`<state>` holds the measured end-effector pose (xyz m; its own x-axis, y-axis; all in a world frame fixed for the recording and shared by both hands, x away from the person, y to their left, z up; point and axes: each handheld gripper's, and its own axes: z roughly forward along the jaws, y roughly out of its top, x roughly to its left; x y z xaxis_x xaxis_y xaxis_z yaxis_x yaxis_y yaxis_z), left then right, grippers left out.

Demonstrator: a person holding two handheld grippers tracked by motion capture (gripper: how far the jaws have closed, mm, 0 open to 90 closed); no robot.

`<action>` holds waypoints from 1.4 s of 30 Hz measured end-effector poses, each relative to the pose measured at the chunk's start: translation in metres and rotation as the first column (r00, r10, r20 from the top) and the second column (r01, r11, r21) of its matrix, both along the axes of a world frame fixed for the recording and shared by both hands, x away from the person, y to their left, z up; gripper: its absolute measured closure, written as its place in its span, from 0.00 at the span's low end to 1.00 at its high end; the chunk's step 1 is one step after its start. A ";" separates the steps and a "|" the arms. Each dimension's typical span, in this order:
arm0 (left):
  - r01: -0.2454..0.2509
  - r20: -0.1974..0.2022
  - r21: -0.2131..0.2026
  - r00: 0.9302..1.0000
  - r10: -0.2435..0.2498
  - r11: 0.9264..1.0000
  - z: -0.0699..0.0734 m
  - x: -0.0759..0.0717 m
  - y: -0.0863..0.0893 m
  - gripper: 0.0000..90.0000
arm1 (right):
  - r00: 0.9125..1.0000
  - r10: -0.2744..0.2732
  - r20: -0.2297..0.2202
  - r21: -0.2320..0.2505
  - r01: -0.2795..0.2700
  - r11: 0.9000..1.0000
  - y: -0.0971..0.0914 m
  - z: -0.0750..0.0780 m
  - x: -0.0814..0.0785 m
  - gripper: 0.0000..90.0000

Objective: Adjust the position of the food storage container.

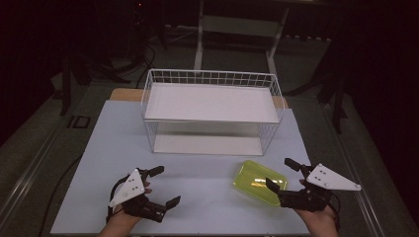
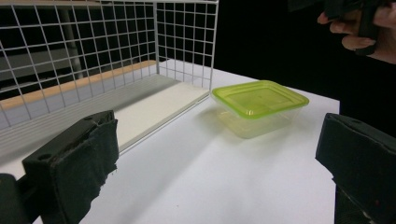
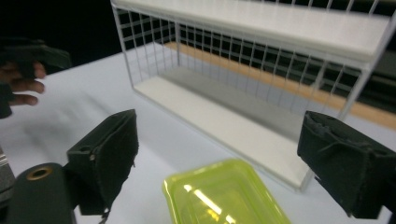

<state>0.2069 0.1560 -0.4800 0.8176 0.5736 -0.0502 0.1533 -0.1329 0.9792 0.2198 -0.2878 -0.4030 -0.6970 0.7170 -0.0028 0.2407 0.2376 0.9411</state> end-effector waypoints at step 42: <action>0.011 0.001 -0.005 1.000 -0.011 1.000 0.000 0.001 -0.001 0.00 | 0.958 -0.135 -0.252 -0.232 0.076 0.970 -0.071 -0.091 0.024 1.00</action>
<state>0.2075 0.1553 -0.4798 0.8241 0.5640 -0.0526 0.1513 -0.1297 0.9799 0.2436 -0.3584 -0.4937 -0.6143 0.7890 0.0072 0.5085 0.3888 0.7683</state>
